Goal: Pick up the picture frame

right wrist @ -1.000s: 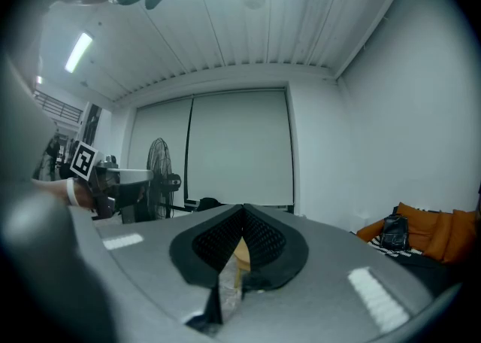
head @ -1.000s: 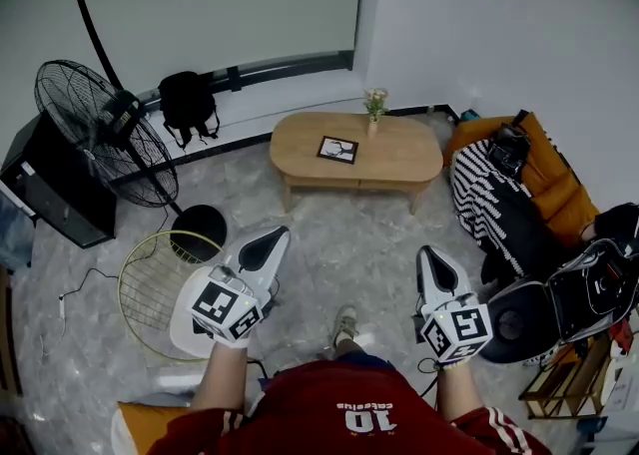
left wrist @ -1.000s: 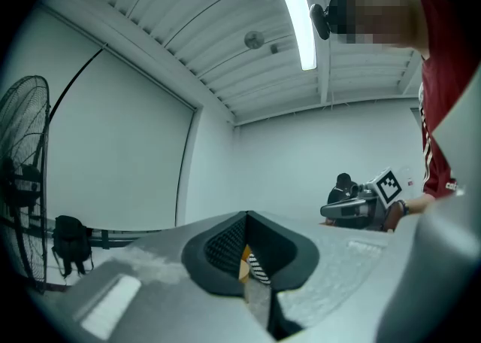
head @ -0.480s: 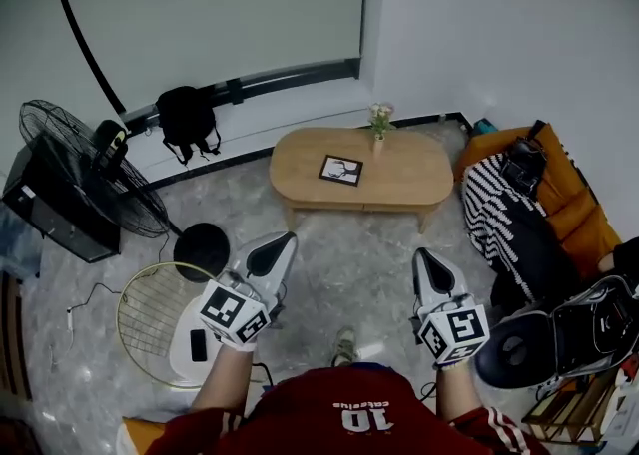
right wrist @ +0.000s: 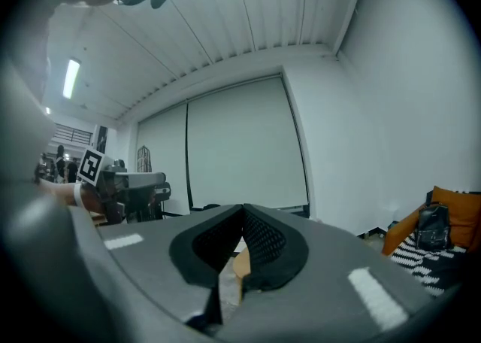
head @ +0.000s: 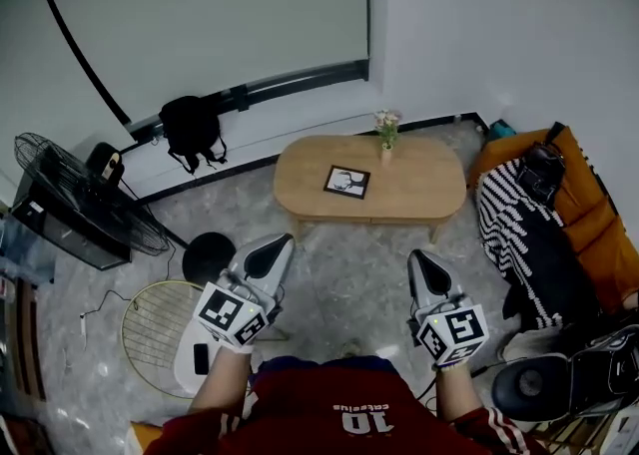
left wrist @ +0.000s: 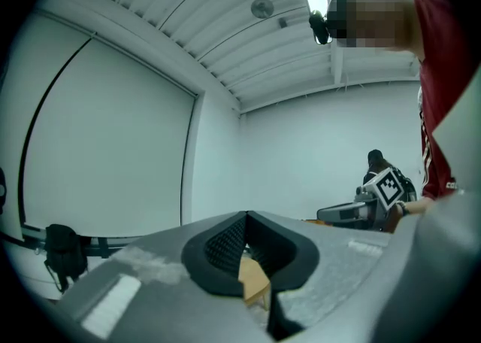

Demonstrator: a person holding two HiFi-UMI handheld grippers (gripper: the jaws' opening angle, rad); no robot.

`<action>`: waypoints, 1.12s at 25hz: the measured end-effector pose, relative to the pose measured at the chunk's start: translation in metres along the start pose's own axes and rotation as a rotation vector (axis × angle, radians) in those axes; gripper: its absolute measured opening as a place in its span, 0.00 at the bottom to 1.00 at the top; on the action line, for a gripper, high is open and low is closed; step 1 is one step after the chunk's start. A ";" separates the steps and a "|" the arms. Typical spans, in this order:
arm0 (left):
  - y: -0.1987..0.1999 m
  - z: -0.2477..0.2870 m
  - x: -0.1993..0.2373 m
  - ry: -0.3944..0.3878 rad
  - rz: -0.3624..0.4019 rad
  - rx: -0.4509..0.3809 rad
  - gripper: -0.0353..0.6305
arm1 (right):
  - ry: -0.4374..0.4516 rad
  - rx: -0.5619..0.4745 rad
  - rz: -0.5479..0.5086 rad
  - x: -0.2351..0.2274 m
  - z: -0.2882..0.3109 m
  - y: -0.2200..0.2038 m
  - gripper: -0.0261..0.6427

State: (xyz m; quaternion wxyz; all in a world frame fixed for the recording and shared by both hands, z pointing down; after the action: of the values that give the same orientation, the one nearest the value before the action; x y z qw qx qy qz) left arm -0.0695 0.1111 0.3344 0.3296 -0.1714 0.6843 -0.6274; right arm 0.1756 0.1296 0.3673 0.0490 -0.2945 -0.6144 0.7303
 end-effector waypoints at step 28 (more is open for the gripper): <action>-0.056 0.090 0.114 -0.115 -0.008 -0.010 0.05 | -0.113 0.043 0.019 -0.033 0.106 0.002 0.03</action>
State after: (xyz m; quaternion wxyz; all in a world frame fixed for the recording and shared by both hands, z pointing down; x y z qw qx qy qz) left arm -0.1023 -0.0382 0.3618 0.3650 -0.2115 0.6666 -0.6145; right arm 0.1515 0.0231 0.3851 0.0137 -0.2576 -0.5975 0.7593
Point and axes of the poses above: the fingertips, and each gripper's own axes: z forward along the fingers, x to its left, y out of its top, the point moved 3 cm from there along -z, backward along the fingers, and after that the axes turned 14 degrees about z, right-handed, at the moved point
